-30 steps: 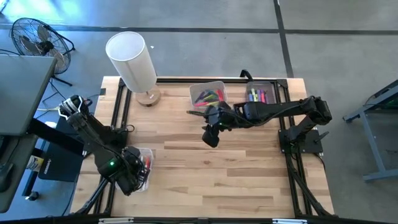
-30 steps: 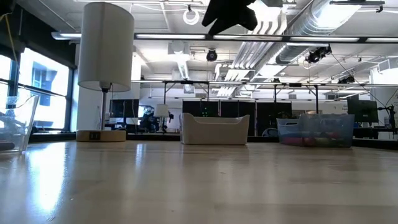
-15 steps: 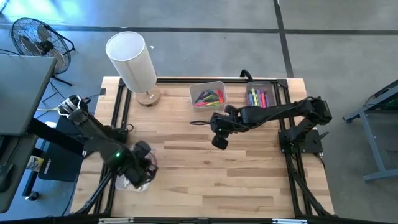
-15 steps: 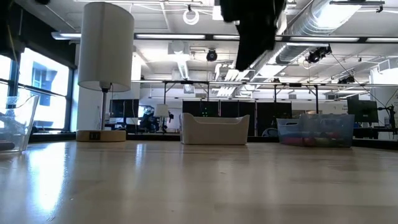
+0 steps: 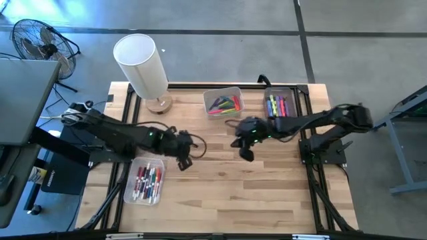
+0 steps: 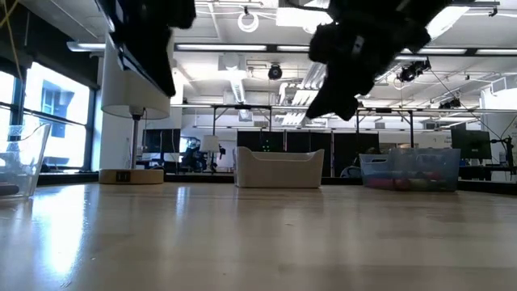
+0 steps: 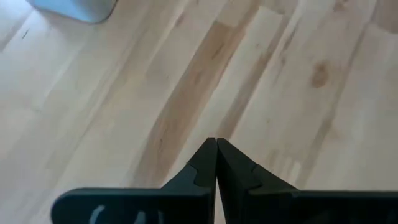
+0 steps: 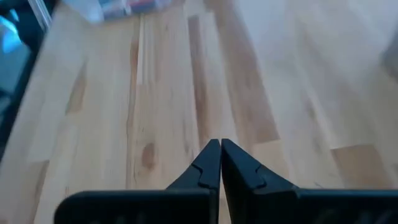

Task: Pick & Place Markers
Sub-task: Return to Home Position

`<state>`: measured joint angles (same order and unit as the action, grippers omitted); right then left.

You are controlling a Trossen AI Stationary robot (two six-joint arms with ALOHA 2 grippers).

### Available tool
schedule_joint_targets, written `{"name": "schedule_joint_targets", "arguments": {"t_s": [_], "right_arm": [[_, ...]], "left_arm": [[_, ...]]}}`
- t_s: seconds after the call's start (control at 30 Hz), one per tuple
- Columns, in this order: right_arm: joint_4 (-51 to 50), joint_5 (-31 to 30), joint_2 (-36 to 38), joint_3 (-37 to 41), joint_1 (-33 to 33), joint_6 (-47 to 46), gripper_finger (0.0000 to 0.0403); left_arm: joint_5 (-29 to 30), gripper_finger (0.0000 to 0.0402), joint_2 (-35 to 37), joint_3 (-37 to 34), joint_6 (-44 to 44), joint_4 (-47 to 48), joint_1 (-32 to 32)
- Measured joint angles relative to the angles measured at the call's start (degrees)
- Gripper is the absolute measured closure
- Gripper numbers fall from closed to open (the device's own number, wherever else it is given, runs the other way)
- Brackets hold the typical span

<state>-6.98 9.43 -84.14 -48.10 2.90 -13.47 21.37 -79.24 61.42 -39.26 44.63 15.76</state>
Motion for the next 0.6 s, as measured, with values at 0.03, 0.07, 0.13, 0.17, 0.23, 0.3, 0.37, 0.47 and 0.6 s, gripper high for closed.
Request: {"name": "schedule_joint_targets", "arguments": {"t_s": [0.03,0.07,0.13,0.17,0.23,0.3,0.37,0.47,0.6], "right_arm": [[3.5,0.7,2.1,2.7,0.9,0.0,0.04],[6.2,0.9,4.4,5.5,1.7,-0.1,0.0402],[9.3,1.1,9.6,10.5,3.6,-0.4,0.0401],[9.9,1.0,12.5,12.4,4.4,0.2,0.0402],[9.6,0.9,18.6,16.1,5.7,1.8,0.0402],[9.5,0.7,24.6,19.4,6.3,1.4,0.0402],[9.2,0.1,30.9,22.6,6.4,-1.0,0.0402],[9.5,-2.3,39.7,26.5,4.0,-4.3,0.0403],[9.3,-9.6,48.9,30.7,-1.3,-4.5,0.0403]], "left_arm": [[-0.6,0.0399,0.0,-1.2,1.5,-2.1,-1.2],[-1.5,0.04,0.1,-2.3,2.7,-3.6,-2.3],[-2.5,0.04,1.2,-4.4,4.4,-5.3,-4.3],[-2.9,0.04,1.7,-5.3,5.3,-6.2,-5.3],[-4.3,0.0401,2.5,-6.7,6.9,-8.4,-7.4],[-5.2,0.0401,3.7,-7.7,8.0,-8.3,-9.7],[-5.4,0.0401,4.8,-7.8,8.1,-9.2,-11.9],[-5.5,0.0401,6.2,-8.4,9.2,-8.0,-15.0],[-6.1,0.0401,6.9,-8.3,10.8,-8.5,-18.6]]}}
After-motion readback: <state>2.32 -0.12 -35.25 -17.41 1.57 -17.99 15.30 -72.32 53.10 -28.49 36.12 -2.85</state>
